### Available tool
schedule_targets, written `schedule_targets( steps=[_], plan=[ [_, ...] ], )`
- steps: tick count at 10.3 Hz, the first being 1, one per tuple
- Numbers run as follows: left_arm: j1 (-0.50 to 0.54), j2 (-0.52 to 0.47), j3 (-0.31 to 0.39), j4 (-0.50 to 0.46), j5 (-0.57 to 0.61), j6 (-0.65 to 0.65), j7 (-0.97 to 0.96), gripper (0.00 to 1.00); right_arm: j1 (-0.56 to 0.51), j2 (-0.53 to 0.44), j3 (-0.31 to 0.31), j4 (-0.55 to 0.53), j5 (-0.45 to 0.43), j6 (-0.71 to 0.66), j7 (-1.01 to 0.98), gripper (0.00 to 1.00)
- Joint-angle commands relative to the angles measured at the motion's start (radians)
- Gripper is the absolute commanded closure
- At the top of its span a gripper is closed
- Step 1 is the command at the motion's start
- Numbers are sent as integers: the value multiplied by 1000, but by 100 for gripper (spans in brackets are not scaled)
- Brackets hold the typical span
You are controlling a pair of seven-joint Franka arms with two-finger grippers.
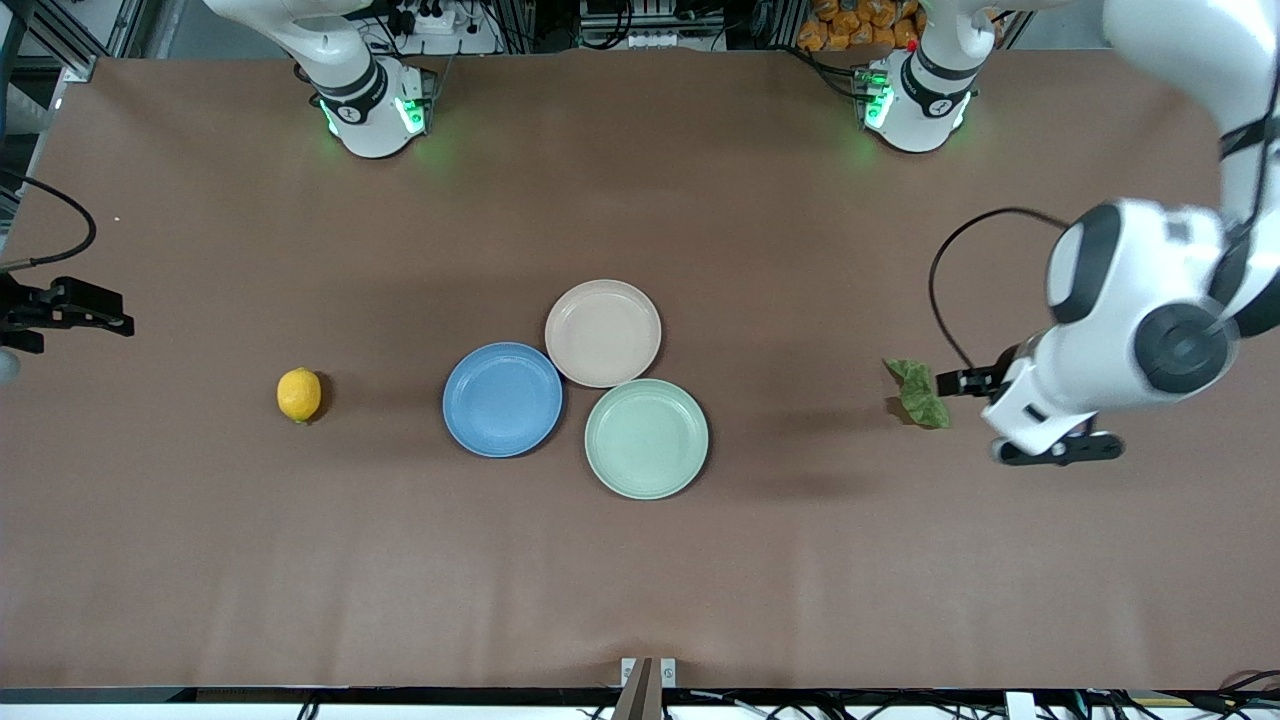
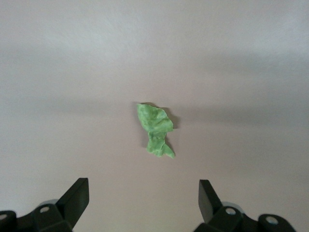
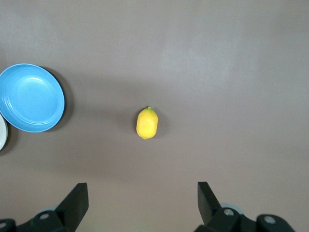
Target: Pick lemon and lettuce from blue and beige plates
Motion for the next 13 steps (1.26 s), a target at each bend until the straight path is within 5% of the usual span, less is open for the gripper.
schedule_targets(
  steps=[1, 7, 13],
  plan=[
    [0, -127, -17, -13, 7, -29, 15, 0, -40, -84, 75, -103, -21, 13, 10, 0],
    [6, -299, -26, -7, -30, -141, 14, 0, -73, -192, 179, -213, -55, 18, 94, 0],
    [9, -340, -13, -7, -70, -182, 15, 0, -70, -176, 178, -204, -55, 39, 140, 0]
  ],
)
